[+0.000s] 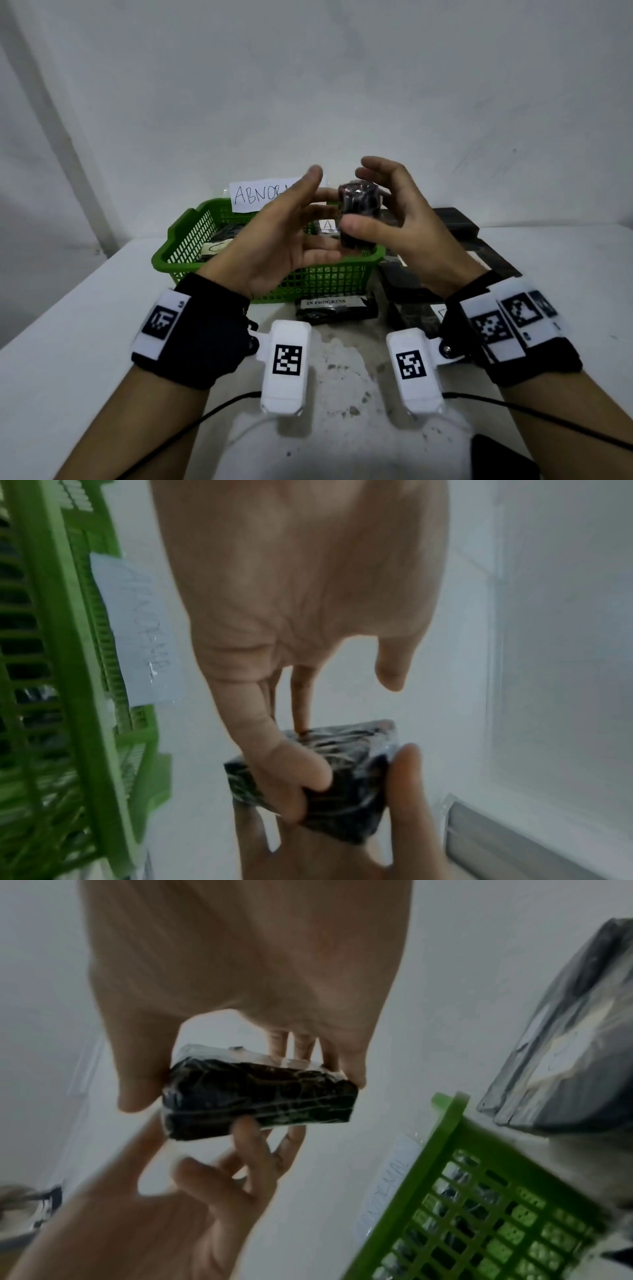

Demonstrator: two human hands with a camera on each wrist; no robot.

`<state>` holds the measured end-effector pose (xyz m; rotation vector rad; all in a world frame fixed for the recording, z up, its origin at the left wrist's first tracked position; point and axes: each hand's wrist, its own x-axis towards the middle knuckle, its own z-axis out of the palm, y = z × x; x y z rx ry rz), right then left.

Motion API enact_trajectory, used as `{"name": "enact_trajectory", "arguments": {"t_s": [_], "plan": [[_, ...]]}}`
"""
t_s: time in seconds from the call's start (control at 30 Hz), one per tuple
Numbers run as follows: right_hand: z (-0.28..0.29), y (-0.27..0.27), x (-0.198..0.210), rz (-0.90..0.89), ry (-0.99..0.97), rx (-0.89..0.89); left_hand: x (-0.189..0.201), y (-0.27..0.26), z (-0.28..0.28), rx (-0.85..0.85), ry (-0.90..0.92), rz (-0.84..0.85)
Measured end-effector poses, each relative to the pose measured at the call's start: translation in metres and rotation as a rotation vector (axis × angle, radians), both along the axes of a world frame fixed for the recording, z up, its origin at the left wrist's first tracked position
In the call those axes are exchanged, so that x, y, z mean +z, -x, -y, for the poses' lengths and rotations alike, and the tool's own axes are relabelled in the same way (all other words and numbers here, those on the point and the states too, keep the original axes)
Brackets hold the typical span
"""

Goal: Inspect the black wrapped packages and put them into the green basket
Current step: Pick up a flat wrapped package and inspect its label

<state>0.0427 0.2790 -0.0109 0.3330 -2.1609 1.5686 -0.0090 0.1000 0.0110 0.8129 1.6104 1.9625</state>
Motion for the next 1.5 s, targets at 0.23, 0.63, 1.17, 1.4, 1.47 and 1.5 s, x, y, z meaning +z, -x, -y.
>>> {"name": "enact_trajectory", "arguments": {"t_s": [0.23,0.63,1.17,1.4,1.47,1.5], "plan": [[0.004,0.009,0.003,0.141,0.266,-0.05,-0.006,0.002,-0.004,0.045,0.056,-0.101],[-0.011,-0.01,0.02,0.178,0.298,-0.219,-0.01,-0.007,-0.014,0.084,0.135,-0.345],[-0.169,-0.135,-0.035,0.828,-0.2,-0.747,-0.055,-0.055,-0.154,-0.191,0.816,-0.902],[-0.178,-0.115,-0.05,0.888,-0.283,-0.683,-0.058,-0.05,-0.159,-0.207,0.914,-0.97],[-0.181,-0.114,-0.051,0.875,-0.256,-0.668,-0.059,-0.05,-0.16,-0.208,0.917,-0.983],[-0.183,-0.114,-0.052,0.869,-0.263,-0.668,-0.059,-0.05,-0.16,-0.207,0.917,-0.996]]}}
